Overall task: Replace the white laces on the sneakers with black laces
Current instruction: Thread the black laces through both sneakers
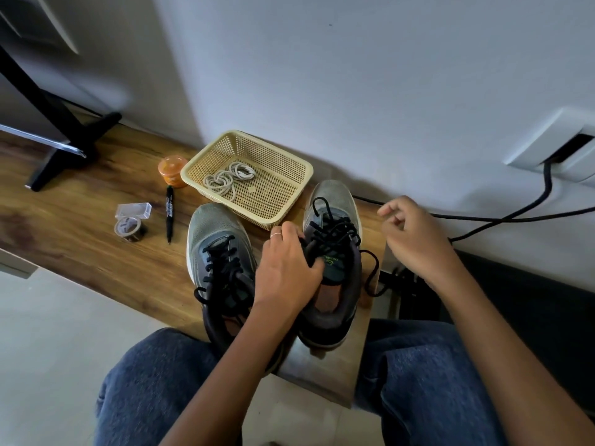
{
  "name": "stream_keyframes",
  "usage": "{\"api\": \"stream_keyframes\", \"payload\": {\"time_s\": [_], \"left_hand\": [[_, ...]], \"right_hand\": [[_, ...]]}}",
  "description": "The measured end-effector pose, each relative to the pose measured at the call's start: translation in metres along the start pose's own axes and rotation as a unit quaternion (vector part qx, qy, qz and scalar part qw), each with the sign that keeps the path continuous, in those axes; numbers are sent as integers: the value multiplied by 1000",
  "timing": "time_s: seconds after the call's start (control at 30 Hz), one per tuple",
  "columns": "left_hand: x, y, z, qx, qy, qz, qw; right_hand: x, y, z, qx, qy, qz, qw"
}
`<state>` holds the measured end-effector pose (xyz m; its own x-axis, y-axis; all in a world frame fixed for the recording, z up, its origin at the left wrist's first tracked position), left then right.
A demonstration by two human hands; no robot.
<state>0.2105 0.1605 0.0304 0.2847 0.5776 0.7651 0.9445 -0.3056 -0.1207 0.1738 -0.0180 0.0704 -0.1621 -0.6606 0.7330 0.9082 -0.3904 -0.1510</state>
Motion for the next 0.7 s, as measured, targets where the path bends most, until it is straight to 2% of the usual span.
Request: {"api": "stream_keyframes", "payload": {"time_s": [0.07,0.17,0.27,0.37,0.6,0.7], "left_hand": [[-5,2,0,7,-47,24,999],[-13,4,0,26,-99,59,993],[-17,4,3,29,-121,62,990],[-19,6,7,39,-149,62,986],[-21,6,6,42,-168,63,983],[-22,7,5,46,-156,64,985]], "right_hand": [[-8,14,10,29,-7,-4,1000],[-22,39,11,49,-18,35,998],[-31,56,2,35,-13,90,995],[-37,61,-3,35,10,107,994],[-41,61,-5,63,-47,134,988],[-41,60,-6,56,-32,135,989]]}}
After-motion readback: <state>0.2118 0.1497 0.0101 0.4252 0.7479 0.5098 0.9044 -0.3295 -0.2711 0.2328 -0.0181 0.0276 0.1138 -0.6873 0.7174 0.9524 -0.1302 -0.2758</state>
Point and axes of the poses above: each hand's wrist, its own y-axis towards the middle knuckle, its own x-axis out of the back of the hand, z = x × y, the point moved 3 cm from there along y, towards the middle knuckle, and after that the axes turned 2 degrees about z, right-handed, at the moved point
